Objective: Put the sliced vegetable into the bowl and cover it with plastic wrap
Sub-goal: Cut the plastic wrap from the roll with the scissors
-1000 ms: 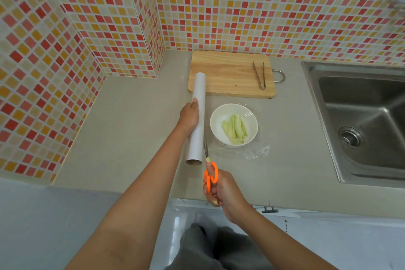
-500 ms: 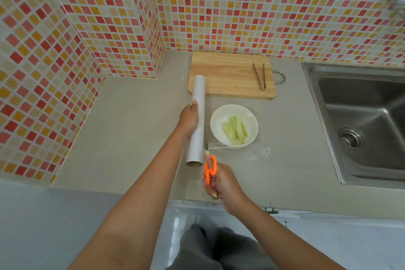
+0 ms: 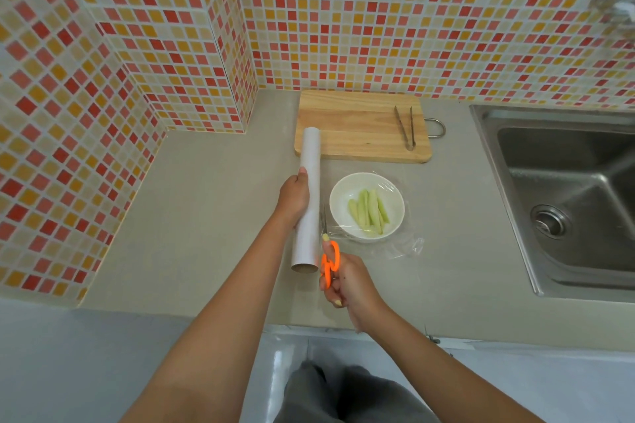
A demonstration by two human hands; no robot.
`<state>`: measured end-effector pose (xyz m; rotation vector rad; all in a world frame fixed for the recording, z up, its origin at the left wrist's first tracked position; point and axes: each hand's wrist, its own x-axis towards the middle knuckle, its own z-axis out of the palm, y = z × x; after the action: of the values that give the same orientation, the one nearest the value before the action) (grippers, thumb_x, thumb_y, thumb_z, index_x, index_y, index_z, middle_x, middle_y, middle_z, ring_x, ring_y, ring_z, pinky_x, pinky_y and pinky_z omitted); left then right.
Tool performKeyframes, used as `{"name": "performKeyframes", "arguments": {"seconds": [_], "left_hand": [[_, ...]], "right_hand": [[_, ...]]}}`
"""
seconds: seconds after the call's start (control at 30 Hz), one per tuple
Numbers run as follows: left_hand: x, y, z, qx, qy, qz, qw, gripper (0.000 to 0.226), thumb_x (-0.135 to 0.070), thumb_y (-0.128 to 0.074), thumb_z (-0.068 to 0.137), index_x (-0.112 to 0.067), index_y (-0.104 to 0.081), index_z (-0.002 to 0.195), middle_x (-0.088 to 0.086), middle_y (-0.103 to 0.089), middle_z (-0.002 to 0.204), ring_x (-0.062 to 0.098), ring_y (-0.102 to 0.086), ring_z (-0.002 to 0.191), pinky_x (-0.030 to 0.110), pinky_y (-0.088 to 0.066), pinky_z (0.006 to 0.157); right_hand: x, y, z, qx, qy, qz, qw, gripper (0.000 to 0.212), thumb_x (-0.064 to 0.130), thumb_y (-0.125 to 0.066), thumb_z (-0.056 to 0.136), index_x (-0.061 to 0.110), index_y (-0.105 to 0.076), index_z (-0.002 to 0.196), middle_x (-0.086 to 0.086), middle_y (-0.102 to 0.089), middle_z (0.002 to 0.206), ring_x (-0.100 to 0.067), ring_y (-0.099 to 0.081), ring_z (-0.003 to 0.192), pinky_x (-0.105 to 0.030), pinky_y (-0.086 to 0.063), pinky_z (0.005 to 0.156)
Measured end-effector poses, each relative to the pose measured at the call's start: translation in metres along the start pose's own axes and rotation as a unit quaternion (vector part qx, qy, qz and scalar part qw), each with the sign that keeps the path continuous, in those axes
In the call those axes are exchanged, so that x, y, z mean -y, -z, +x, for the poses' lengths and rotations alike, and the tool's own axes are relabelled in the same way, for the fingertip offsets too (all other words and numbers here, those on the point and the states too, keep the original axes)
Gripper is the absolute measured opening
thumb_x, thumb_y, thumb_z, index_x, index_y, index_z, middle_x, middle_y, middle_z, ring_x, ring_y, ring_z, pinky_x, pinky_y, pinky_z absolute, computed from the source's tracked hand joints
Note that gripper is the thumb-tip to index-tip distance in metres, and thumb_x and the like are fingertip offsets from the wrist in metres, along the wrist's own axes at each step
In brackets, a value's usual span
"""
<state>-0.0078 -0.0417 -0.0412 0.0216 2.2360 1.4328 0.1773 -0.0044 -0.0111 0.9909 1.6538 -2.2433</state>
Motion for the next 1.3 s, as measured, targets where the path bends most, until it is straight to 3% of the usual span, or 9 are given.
{"name": "performKeyframes", "arguments": {"seconds": [0.1,0.17,0.33,0.57,0.73,0.97,1.3], "left_hand": [[0.000,0.000,0.000,-0.005,-0.001,-0.005,1.000,0.052,-0.041,-0.024,0.103,-0.001,-0.052,0.121,0.013,-0.055,0.114,0.028,-0.053,0.104,0.039,-0.043,0.093],[0.001,0.000,0.000,-0.015,-0.008,-0.009,1.000,0.046,-0.038,-0.025,0.103,-0.004,-0.048,0.120,0.009,-0.051,0.110,0.025,-0.050,0.100,0.035,-0.039,0.085],[0.002,0.000,-0.001,-0.015,-0.006,-0.009,1.000,0.032,-0.038,-0.025,0.102,-0.011,-0.042,0.105,0.006,-0.049,0.102,0.021,-0.048,0.092,0.033,-0.035,0.077],[0.004,0.002,-0.002,-0.009,-0.011,-0.011,1.000,0.035,-0.041,-0.026,0.102,-0.010,-0.043,0.103,0.005,-0.049,0.098,0.020,-0.048,0.088,0.033,-0.036,0.075],[0.004,0.003,-0.004,-0.005,-0.016,-0.025,1.000,0.040,-0.047,-0.029,0.100,-0.011,-0.045,0.106,0.002,-0.051,0.095,0.020,-0.050,0.089,0.037,-0.041,0.082],[0.002,0.003,-0.007,-0.001,-0.022,-0.031,0.999,0.040,-0.049,-0.034,0.098,-0.012,-0.045,0.107,-0.003,-0.050,0.087,0.013,-0.049,0.077,0.031,-0.039,0.067],[0.000,0.003,-0.012,-0.001,-0.021,-0.038,0.999,0.037,-0.046,-0.033,0.100,-0.012,-0.044,0.108,-0.003,-0.050,0.086,0.014,-0.049,0.077,0.030,-0.038,0.066]], "right_hand": [[0.000,0.002,0.003,-0.004,0.011,-0.008,1.000,0.051,0.052,-0.054,0.089,0.012,-0.045,0.059,-0.009,-0.050,0.052,-0.014,-0.027,0.029,-0.020,-0.016,0.039],[0.000,0.002,0.004,0.000,0.022,-0.016,1.000,0.050,0.053,-0.054,0.089,0.010,-0.046,0.064,-0.007,-0.050,0.052,-0.013,-0.028,0.029,-0.020,-0.016,0.038],[0.004,0.002,0.010,0.005,0.013,-0.023,1.000,0.052,0.057,-0.053,0.088,0.009,-0.051,0.069,-0.007,-0.053,0.053,-0.015,-0.030,0.029,-0.018,-0.022,0.037],[0.006,0.002,0.018,0.003,0.025,-0.017,1.000,0.049,0.055,-0.054,0.088,0.013,-0.046,0.064,-0.007,-0.052,0.053,-0.014,-0.029,0.029,-0.017,-0.020,0.036],[0.012,0.001,0.025,-0.006,0.018,-0.023,1.000,0.051,0.058,-0.053,0.088,0.013,-0.048,0.064,-0.005,-0.054,0.050,-0.014,-0.031,0.028,-0.016,-0.022,0.035],[0.017,0.000,0.031,-0.002,0.048,-0.016,0.999,0.049,0.054,-0.054,0.088,0.015,-0.048,0.060,-0.006,-0.053,0.050,-0.014,-0.031,0.029,-0.016,-0.021,0.036],[0.025,-0.001,0.040,-0.019,0.047,-0.035,0.998,0.051,0.052,-0.052,0.090,0.011,-0.050,0.061,-0.007,-0.053,0.052,-0.014,-0.032,0.029,-0.017,-0.021,0.037]]}}
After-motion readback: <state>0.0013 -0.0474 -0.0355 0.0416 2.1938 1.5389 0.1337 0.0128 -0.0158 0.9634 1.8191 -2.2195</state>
